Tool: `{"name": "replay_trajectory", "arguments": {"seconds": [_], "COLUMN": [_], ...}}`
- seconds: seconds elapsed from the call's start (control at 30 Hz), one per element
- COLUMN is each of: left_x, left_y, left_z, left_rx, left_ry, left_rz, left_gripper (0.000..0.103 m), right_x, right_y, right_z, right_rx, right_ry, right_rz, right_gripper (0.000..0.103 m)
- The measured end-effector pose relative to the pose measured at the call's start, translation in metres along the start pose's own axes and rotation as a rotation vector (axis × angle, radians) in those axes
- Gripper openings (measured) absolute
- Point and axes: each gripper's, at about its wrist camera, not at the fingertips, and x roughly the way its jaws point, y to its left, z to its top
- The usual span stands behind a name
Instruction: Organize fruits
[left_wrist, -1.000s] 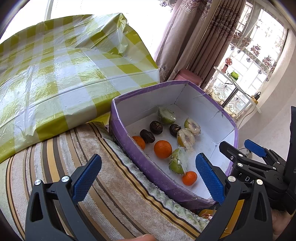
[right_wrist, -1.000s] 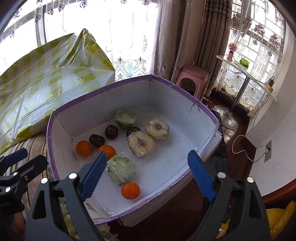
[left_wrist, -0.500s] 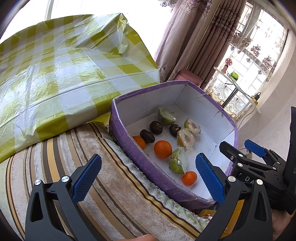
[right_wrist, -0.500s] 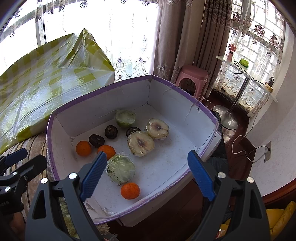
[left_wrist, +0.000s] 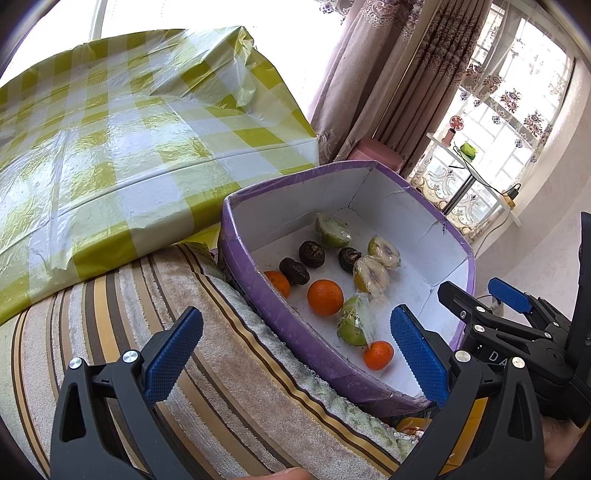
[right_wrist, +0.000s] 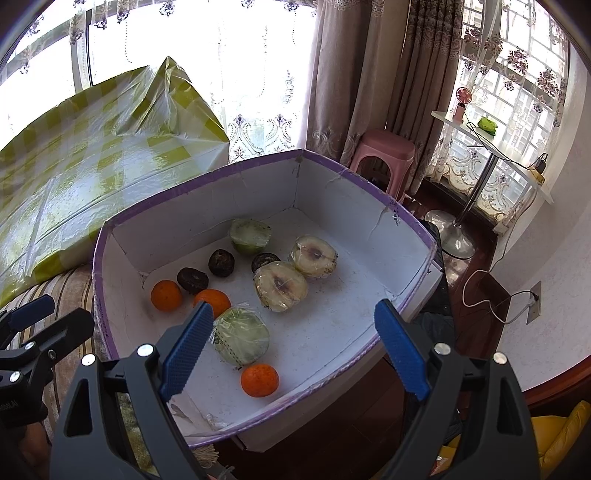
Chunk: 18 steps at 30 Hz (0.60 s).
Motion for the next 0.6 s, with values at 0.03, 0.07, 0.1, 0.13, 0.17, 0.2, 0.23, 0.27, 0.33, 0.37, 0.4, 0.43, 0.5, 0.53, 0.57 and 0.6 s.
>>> {"name": "replay_trajectory", "arguments": {"seconds": [0.03, 0.07, 0.1, 0.13, 0.17, 0.2, 0.23, 0.27, 0.33, 0.37, 0.4, 0.43, 0.5, 0.53, 0.57, 0.6], "left_x": [0.0001, -0.0001, -0.0001, -0.0001, 0.0, -0.0001, -0.0001, 0.0, -0.0001, -0.0001, 0.0, 0.0, -0.0004, -0.0002, -0.0007, -0.0009], "left_y": [-0.0001, 0.0, 0.0, 0.0, -0.0001, 0.0, 0.0, 0.0, 0.0, -0.0001, -0.0001, 0.0001, -0.0005, -0.0007, -0.0006, -0.0008], "left_z": [0.0, -0.0001, -0.0001, -0.0001, -0.0001, 0.0, 0.0, -0.0001, -0.0001, -0.0001, 0.0, -0.0001, 0.0, -0.0001, -0.0001, -0.0002], "left_rx": [-0.001, -0.001, -0.001, -0.001, 0.0, 0.0, -0.001, -0.001, -0.001, -0.001, -0.001, -0.001, -0.003, -0.002, -0.001, 0.0], "left_ry": [0.001, 0.0, 0.0, 0.0, 0.0, 0.0, 0.0, 0.0, 0.0, 0.0, 0.0, 0.0, -0.001, -0.001, 0.0, -0.001], "left_rz": [0.001, 0.001, 0.0, 0.001, 0.001, 0.001, 0.001, 0.001, 0.0, 0.001, 0.001, 0.001, 0.0, 0.001, 0.002, 0.002], "left_gripper": [0.099, 0.099, 0.099, 0.099, 0.099, 0.099, 0.099, 0.099, 0.099, 0.099, 0.099, 0.099, 0.099, 0.099, 0.099, 0.099], "right_x": [-0.0001, -0.0001, 0.0, 0.0, 0.0001, 0.0001, 0.0001, 0.0001, 0.0001, 0.0001, 0.0001, 0.0, -0.0004, -0.0007, -0.001, -0.001], "right_y": [0.0, 0.0, 0.0, -0.0001, -0.0002, -0.0003, -0.0001, -0.0001, -0.0003, -0.0001, -0.0002, 0.0001, -0.001, -0.0013, -0.0015, -0.0019], "right_z": [-0.0001, 0.0, 0.0, 0.0, 0.0, 0.0001, 0.0, 0.0, 0.0001, 0.0001, 0.0001, -0.0001, -0.0002, -0.0004, -0.0007, -0.0009], "right_rx": [0.001, 0.001, 0.0, 0.0, 0.0, 0.0, 0.0, 0.0, 0.0, 0.0, 0.0, 0.0, 0.005, 0.006, 0.006, 0.006], "right_ry": [0.0, -0.001, -0.001, -0.001, 0.0, 0.0, 0.0, 0.0, 0.001, 0.0, -0.001, 0.0, -0.001, -0.001, -0.002, -0.002], "right_rz": [0.0, 0.0, -0.001, 0.0, 0.0, 0.001, 0.0, 0.0, 0.0, -0.001, -0.001, -0.002, -0.005, -0.006, -0.008, -0.008], "right_gripper": [0.089, 0.089, 0.089, 0.089, 0.089, 0.089, 0.089, 0.089, 0.089, 0.089, 0.089, 0.089, 0.089, 0.089, 0.089, 0.089]}}
